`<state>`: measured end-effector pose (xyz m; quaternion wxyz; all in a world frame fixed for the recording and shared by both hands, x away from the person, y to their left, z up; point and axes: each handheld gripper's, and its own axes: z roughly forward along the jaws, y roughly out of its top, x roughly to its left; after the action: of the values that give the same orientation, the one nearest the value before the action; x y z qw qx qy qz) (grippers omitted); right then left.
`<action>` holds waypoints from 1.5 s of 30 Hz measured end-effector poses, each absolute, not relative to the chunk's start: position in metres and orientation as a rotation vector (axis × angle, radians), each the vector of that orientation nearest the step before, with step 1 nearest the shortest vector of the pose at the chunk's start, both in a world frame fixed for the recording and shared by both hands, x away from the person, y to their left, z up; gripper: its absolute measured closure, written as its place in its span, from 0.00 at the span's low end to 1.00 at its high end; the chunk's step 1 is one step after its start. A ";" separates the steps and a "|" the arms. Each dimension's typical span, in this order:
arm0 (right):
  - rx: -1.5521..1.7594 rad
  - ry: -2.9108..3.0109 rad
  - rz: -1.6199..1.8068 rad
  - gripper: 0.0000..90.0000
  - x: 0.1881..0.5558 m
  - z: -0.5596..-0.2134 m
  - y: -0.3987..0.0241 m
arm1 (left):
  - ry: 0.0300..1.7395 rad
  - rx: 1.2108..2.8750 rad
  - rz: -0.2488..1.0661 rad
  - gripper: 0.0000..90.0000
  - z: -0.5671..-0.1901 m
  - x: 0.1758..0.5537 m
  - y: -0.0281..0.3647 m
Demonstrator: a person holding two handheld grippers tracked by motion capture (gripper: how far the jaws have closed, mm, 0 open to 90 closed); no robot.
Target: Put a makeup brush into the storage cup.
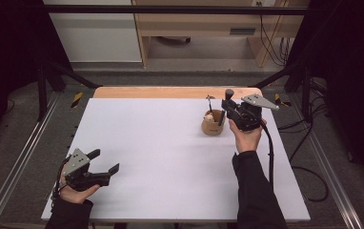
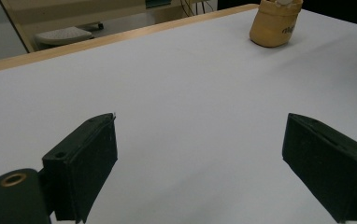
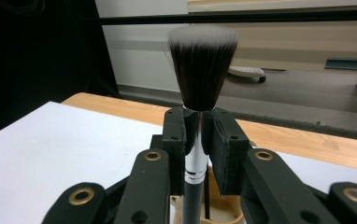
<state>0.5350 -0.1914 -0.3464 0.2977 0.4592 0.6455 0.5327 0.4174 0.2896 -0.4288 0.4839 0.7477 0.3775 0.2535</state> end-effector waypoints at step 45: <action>1.263 1.667 1.338 0.86 0.579 -0.361 -0.192 | 0.905 1.815 0.618 0.11 -0.427 0.416 0.290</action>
<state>0.5786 -0.1924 -0.3609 0.3234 0.4812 0.6354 0.5100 0.4162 0.2904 -0.4274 0.4888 0.7468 0.3724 0.2544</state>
